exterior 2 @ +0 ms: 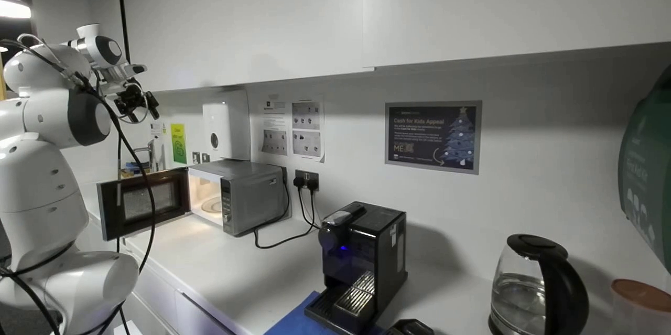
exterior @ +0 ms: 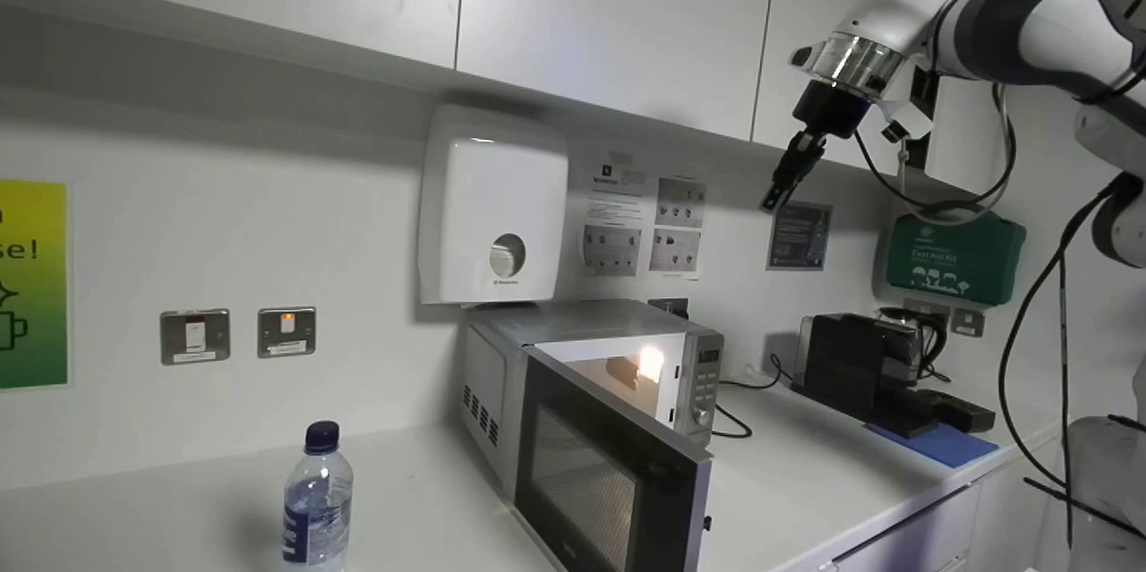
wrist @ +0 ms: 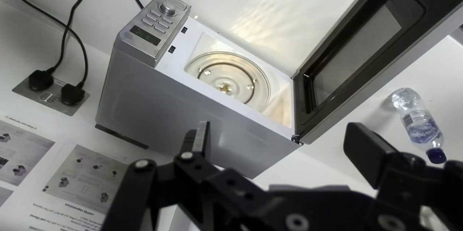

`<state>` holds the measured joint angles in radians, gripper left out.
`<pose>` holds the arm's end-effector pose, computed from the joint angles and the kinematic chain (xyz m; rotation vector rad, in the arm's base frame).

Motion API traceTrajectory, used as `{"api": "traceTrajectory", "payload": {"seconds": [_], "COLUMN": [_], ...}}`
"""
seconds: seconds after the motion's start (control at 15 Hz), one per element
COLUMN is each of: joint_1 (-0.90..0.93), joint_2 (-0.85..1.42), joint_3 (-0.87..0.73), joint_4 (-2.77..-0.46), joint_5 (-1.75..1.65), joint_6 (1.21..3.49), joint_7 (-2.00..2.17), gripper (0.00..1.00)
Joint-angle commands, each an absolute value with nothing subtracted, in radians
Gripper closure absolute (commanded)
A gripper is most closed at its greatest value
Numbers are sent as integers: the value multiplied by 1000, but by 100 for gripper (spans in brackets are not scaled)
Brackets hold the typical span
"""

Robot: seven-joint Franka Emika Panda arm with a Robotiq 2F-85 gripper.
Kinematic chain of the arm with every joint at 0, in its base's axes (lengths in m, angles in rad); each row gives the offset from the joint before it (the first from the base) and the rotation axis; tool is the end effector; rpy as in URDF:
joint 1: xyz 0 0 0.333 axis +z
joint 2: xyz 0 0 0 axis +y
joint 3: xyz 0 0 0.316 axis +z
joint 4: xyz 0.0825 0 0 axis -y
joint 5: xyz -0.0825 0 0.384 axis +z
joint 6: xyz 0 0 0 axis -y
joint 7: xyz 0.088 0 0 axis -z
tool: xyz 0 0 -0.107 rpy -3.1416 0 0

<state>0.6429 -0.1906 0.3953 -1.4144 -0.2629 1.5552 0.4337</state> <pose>0.2406 0.4126 0.7920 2.9066 0.8408 0.7056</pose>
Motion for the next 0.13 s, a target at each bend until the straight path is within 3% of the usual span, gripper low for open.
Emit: {"api": "traceTrajectory", "payload": {"seconds": [0.0, 0.07], "joint_1": [578, 578], "joint_2": [-191, -191], "joint_3": [448, 448], "joint_4": [-1407, -1407], "joint_5": [-250, -250], "joint_6": [1553, 1553], "joint_7": [425, 425], "gripper": [0, 0]}}
